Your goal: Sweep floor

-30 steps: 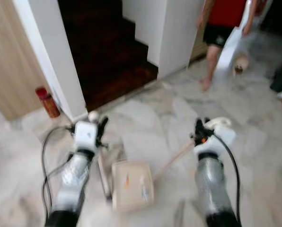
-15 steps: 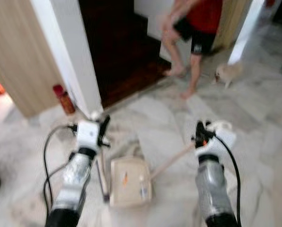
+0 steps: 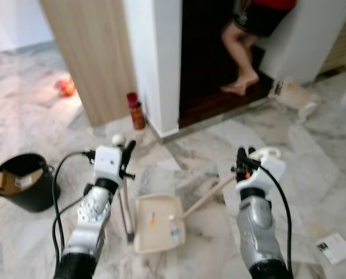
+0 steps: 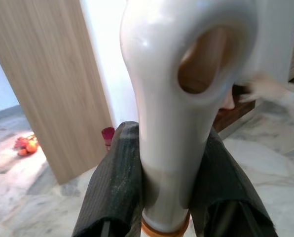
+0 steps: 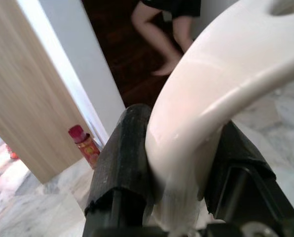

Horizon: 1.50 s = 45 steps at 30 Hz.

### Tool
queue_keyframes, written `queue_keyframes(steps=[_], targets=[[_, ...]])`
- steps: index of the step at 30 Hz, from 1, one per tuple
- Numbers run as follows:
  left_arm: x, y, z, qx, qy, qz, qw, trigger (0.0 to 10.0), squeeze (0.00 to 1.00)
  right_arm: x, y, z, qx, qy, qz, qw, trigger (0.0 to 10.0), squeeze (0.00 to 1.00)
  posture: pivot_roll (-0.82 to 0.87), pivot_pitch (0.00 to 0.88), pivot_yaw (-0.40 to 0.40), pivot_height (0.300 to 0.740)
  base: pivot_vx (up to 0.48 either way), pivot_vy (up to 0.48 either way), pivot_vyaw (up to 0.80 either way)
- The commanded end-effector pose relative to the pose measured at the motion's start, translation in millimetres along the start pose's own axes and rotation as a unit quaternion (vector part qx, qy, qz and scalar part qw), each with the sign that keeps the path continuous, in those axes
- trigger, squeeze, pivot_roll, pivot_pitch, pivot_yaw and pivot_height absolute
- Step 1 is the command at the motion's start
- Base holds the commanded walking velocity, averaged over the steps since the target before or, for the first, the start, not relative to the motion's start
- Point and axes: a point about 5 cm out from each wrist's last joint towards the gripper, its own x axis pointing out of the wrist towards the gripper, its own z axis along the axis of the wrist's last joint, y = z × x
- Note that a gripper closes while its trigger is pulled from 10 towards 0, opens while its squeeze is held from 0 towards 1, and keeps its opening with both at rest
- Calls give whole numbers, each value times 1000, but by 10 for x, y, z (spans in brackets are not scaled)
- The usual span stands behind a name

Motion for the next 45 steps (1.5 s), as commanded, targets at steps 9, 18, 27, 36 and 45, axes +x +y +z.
queue_keyframes(steps=[9,18,27,36,45], targets=[[36,26,108,6,-24,2,1000,10000,0,46,61,83,38,-13,4,999,10000,0,41,0,-18,740,0,412,0],[41,49,125,10,-25,3,1000,10000,0,48,81,50,69,3,9,998,10000,0,47,0,-15,740,0,410,0],[40,46,146,14,-31,4,999,10000,0,53,116,61,68,5,25,997,10000,0,47,0,-14,740,0,31,740],[38,50,147,15,-30,5,999,10000,0,61,84,68,73,7,29,997,10000,0,46,0,-14,740,0,0,608],[29,45,143,13,-29,4,999,10000,0,60,67,58,71,14,31,997,10000,0,43,0,-12,740,0,0,465]])
